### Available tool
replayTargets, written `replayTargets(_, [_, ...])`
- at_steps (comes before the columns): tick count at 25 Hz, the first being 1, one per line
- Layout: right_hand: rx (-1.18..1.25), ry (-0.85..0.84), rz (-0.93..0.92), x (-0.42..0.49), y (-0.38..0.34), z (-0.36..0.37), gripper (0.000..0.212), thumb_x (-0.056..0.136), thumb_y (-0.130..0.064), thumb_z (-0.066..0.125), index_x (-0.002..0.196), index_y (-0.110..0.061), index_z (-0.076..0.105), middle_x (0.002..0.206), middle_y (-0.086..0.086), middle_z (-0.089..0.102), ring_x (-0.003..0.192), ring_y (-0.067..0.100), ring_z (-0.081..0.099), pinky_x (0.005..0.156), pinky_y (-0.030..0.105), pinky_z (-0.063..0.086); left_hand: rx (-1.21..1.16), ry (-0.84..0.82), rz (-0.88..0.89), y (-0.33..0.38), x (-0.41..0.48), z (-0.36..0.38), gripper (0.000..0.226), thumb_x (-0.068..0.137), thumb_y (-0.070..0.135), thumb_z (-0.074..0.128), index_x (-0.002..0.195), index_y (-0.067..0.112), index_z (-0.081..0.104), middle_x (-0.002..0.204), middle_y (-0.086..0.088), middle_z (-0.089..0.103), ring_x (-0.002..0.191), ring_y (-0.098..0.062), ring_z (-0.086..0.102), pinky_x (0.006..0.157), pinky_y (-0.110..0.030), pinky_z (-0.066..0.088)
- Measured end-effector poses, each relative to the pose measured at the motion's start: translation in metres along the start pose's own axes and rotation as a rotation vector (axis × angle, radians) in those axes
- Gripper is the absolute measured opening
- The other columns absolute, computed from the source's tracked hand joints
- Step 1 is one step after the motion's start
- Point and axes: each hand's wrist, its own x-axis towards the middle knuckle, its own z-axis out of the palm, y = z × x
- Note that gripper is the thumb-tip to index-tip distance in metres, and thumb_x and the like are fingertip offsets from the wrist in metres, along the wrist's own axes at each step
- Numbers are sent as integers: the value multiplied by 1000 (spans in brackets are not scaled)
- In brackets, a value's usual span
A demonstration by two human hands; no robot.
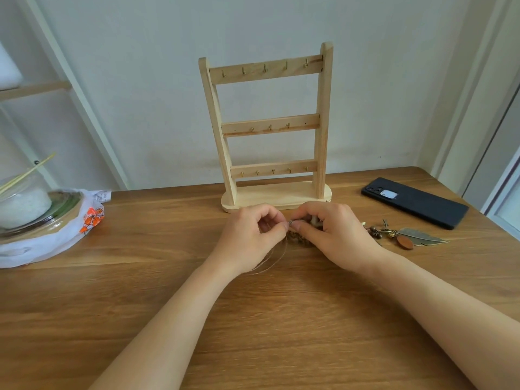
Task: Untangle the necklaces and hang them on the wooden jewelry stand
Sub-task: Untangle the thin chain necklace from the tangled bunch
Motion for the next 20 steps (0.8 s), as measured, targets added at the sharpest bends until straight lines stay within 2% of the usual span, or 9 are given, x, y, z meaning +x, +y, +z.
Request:
replayTargets(3, [25,13,15,0,0,1,8,95,-20,67,99,-18,74,73,-13,66,71,-1,61,65,9,44,-97,-57,-66,-1,1,0,12,93,18,67,83,20,71,71,13,62,59,4,50,59,-11,40])
replayTargets(5, [40,20,11,0,-1,1,8,95,-20,67,99,-18,74,74,-11,68,72,1,63,65,10,45,-228,-65,-148,-2,3,1,13,95,17,63,84,18,70,75,2,62,68,-5,53,66,-18,43])
replayTargets(7, [52,25,3,0,-3,1,8,95,-19,68,99,-17,74,75,-8,70,73,2,64,66,9,46,-336,-47,-227,-2,4,3,18,97,16,59,81,17,69,75,-5,57,69,-12,48,67,-25,40])
replayTargets(10, [53,22,-5,1,-5,1,9,95,-17,68,100,-17,75,76,-10,69,74,-1,64,66,7,44,-428,-10,-295,0,4,6,24,96,14,58,75,19,69,73,3,60,72,-9,51,69,-25,40])
replayTargets(16, [26,23,-12,0,-5,0,16,93,-17,70,107,-20,76,89,-11,73,88,-4,64,76,5,45,-363,-77,-318,1,5,1,16,91,10,63,80,11,74,70,5,70,64,2,59,60,-11,44])
replayTargets(20, [31,-4,-38,-1,-7,2,14,93,-16,70,103,-21,78,91,-12,74,89,-1,66,77,7,47,-290,-149,-308,-1,4,-1,19,79,21,68,78,2,73,73,-8,65,69,-12,53,70,-28,42])
